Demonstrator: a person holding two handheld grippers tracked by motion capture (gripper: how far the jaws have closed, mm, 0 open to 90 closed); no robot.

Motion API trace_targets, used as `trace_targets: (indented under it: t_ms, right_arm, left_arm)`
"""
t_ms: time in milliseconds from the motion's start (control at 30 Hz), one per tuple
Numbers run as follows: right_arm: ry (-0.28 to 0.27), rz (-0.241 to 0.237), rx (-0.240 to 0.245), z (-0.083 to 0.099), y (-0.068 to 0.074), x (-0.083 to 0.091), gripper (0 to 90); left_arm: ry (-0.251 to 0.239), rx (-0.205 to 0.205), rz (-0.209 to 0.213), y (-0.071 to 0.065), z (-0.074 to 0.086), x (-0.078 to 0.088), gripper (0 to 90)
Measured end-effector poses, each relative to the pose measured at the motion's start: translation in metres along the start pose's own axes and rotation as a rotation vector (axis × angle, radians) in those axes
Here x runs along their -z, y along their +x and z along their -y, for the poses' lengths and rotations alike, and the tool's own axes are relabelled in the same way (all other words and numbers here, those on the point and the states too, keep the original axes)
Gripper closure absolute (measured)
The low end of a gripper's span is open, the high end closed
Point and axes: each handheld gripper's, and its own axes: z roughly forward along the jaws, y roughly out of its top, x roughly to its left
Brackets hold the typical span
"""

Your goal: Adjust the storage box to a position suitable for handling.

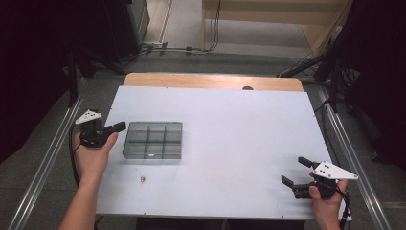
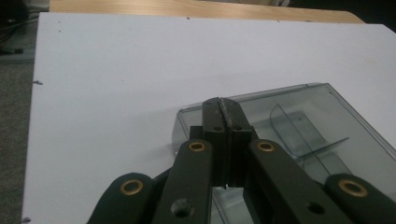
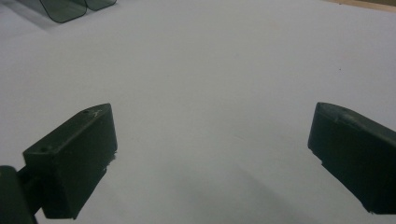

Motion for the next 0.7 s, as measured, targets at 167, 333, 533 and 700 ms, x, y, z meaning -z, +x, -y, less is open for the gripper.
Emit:
trace_targets:
  t_ms: [167, 333, 533, 700]
  right_arm:
    - [-0.005, -0.004, -0.009, 0.0, -0.001, 0.0, 0.0]
    - [-0.003, 0.008, -0.01, 0.0, -0.001, 0.0, 0.0]
    - [-0.005, 0.009, -0.011, 0.0, 0.0, 0.0, 0.0]
    - [0.002, 0.015, -0.008, 0.0, 0.0, 0.0, 0.0]
  left_arm:
    - [0.034, 0.031, -0.021, 0.01, -0.005, -0.005, 90.0]
    - [0.077, 0.049, -0.047, 0.021, -0.006, -0.016, 90.0]
    - [0.128, 0.061, -0.047, 0.026, -0.004, -0.029, 90.0]
    - [0.138, 0.064, -0.019, 0.03, -0.002, -0.034, 90.0]
